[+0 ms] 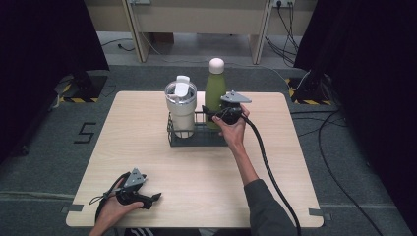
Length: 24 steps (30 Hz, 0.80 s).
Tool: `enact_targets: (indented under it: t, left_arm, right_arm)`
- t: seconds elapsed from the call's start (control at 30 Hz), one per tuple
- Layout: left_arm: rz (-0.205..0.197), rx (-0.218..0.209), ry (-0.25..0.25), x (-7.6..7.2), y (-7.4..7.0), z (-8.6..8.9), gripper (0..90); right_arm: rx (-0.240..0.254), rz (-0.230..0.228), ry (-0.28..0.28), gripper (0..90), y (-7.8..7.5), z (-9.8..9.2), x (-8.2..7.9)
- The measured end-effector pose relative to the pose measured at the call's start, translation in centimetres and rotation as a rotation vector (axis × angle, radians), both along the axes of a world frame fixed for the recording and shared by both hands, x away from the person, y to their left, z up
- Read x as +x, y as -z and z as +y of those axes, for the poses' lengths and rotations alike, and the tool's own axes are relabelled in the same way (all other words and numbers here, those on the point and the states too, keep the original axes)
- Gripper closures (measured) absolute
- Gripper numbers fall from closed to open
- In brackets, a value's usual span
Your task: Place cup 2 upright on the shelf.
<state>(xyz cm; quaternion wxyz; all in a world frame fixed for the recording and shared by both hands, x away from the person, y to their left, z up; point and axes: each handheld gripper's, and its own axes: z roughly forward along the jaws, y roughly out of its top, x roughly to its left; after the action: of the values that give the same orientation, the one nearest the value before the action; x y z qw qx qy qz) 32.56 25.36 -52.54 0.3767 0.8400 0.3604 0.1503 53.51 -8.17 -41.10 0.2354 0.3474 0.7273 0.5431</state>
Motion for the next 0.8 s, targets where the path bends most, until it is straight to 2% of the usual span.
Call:
enact_targets:
  t: [0.37,0.8]
  left_arm:
    - [0.0,0.002,0.002,0.0,0.0,0.0,6.7]
    - [0.0,0.002,0.002,0.0,0.0,0.0,6.6]
  right_arm:
    - [-0.016,0.005,-0.001,20.9,1.9,0.6,0.2]
    - [-0.007,0.007,0.006,20.9,2.6,0.7,0.2]
